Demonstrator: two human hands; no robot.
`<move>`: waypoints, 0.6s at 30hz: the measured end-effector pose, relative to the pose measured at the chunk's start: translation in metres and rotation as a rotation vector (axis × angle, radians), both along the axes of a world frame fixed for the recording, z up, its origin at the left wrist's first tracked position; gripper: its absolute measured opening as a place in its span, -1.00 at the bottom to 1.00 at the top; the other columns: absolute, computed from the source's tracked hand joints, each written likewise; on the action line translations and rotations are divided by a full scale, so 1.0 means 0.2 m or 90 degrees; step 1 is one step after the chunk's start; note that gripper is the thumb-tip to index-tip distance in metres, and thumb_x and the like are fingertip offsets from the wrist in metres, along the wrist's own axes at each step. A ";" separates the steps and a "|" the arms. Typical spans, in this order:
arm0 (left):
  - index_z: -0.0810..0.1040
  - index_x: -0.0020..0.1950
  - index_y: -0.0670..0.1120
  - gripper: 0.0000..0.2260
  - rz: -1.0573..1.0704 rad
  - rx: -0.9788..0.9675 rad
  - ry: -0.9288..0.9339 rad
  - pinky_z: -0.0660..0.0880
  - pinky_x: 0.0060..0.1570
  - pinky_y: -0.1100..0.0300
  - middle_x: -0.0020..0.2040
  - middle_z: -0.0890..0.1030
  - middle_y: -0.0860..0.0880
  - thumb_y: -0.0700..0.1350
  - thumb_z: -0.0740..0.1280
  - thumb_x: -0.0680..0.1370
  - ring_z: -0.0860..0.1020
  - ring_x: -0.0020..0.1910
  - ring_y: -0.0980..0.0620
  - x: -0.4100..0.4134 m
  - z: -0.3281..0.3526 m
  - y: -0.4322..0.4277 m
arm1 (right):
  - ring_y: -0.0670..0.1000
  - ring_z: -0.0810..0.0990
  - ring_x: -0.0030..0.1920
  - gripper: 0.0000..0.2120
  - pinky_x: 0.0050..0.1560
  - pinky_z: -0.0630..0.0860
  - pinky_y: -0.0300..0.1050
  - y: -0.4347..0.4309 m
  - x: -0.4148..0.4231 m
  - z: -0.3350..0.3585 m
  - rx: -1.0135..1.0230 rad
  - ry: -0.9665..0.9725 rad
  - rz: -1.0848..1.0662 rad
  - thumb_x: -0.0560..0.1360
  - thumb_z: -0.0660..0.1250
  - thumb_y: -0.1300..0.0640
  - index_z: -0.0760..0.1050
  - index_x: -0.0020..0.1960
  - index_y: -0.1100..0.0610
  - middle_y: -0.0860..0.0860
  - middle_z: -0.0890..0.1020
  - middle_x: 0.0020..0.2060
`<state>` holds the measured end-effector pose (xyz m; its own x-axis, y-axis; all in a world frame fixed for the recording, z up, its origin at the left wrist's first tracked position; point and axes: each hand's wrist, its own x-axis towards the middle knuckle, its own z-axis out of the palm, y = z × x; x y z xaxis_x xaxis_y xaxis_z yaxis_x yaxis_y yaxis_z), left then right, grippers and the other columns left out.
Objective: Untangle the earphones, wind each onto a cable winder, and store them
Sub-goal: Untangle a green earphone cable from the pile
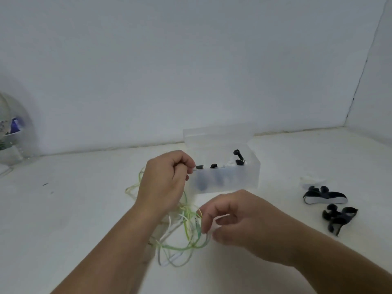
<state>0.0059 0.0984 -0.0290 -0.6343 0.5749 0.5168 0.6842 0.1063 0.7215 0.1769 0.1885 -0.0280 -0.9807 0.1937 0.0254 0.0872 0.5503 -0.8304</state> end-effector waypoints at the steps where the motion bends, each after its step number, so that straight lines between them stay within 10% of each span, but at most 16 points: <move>1: 0.63 -0.21 -0.01 -0.71 -0.027 -0.005 -0.011 0.61 -0.14 -0.01 -0.29 0.65 0.07 -0.27 0.17 0.49 0.62 -0.30 0.06 0.01 -0.01 0.00 | -0.02 0.61 0.06 -0.79 0.22 0.53 -0.01 0.00 0.00 -0.01 0.038 -0.027 0.012 0.39 0.41 0.12 0.66 -0.02 -0.10 -0.15 0.65 0.05; 4: 0.64 -0.13 0.00 -0.74 -0.123 -0.077 -0.027 0.59 -0.09 -0.02 -0.27 0.67 0.04 -0.13 0.15 0.53 0.64 -0.24 0.03 0.00 0.00 -0.04 | -0.22 0.55 0.06 -0.73 0.22 0.47 -0.16 0.00 -0.03 -0.04 0.138 -0.039 -0.025 0.46 0.44 0.07 0.64 0.14 -0.14 -0.25 0.63 0.07; 8: 0.64 -0.20 0.00 -0.70 -0.116 -0.162 -0.031 0.53 -0.13 -0.01 -0.33 0.68 0.03 0.03 0.19 0.61 0.62 -0.24 -0.07 -0.06 0.01 -0.09 | 0.06 0.58 -0.38 -0.80 -0.30 0.48 -0.22 0.06 -0.03 -0.03 0.039 0.077 -0.272 0.45 0.40 0.25 0.72 -0.17 -0.03 0.02 0.73 -0.27; 12: 0.65 -0.19 0.05 -0.84 -0.069 -0.247 0.016 0.51 -0.21 0.16 -0.24 0.68 0.09 -0.11 0.36 0.55 0.59 -0.30 0.13 -0.15 0.00 -0.12 | -0.08 0.38 -0.56 -0.76 -0.55 0.29 -0.33 0.13 -0.03 -0.02 0.011 0.110 -0.444 0.43 0.38 0.28 0.68 -0.31 0.02 0.07 0.70 -0.36; 18: 0.64 -0.11 0.11 -0.74 -0.030 -0.251 0.040 0.53 -0.12 0.20 -0.24 0.62 0.12 -0.28 0.41 0.44 0.58 -0.22 0.12 -0.17 -0.05 -0.12 | 0.14 0.70 -0.20 -0.70 -0.16 0.62 0.09 0.11 -0.01 0.01 -0.008 0.137 -0.307 0.38 0.33 0.39 0.66 -0.37 0.07 0.02 0.73 -0.25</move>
